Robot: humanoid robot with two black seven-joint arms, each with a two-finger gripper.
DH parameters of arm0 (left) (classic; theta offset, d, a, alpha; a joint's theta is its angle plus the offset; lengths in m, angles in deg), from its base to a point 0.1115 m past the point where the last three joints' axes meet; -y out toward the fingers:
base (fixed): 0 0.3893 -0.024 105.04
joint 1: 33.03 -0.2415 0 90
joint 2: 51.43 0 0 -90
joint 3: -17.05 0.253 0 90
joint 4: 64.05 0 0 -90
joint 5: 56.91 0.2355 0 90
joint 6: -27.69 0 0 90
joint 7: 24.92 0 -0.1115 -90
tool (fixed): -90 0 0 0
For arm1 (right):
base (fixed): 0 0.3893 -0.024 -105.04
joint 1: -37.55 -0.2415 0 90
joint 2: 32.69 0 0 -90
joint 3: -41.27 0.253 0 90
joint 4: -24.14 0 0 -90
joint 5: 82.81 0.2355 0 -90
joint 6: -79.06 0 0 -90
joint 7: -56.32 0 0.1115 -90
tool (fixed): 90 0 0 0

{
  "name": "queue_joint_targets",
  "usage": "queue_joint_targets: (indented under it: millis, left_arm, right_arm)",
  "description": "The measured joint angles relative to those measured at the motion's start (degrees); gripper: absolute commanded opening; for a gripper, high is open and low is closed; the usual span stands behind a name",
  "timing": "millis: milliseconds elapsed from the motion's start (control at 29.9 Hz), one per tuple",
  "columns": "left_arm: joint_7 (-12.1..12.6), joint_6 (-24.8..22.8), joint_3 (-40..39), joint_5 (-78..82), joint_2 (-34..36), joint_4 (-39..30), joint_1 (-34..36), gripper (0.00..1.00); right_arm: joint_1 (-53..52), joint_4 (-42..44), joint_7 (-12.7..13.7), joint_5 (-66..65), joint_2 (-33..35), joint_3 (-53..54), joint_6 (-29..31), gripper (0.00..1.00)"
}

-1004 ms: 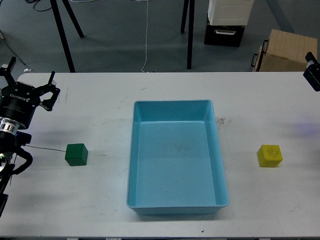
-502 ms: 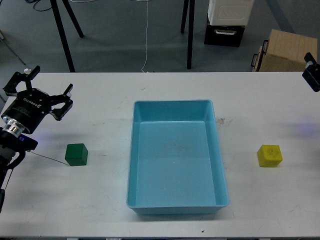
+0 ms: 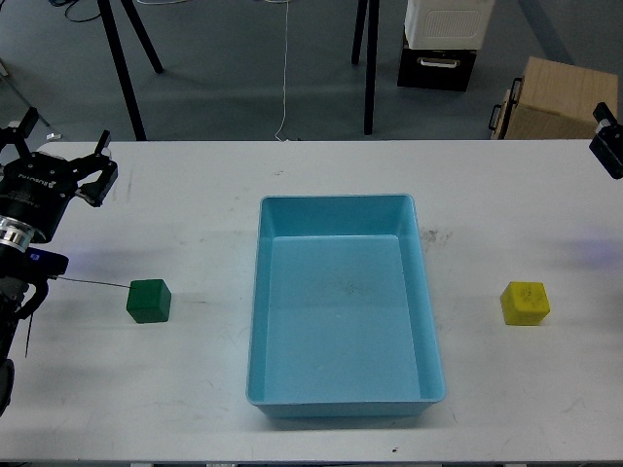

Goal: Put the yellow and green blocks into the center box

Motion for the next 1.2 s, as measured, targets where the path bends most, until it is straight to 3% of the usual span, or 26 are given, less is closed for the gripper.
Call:
queue_joint_targets:
  millis: [268,1037,1204]
  left_arm:
    - [-0.1,-0.2,-4.5,0.0,-1.0,0.5,-2.2,1.0]
    - [-0.1,0.5,-3.6,0.7,-1.4,0.1,-2.5,1.0]
    - [0.1,0.6,-3.4,0.8,-1.0,0.1,-2.5,1.0]
  right_arm:
    - [0.3,0.8,-0.1,0.0,0.0,0.0,0.0,1.0]
    - [0.8,1.0,-0.1,-1.6,0.1,-0.3,-0.2,1.0]
    - [0.7,0.9,-2.2,-11.7,3.9,-0.2,-2.6,1.0]
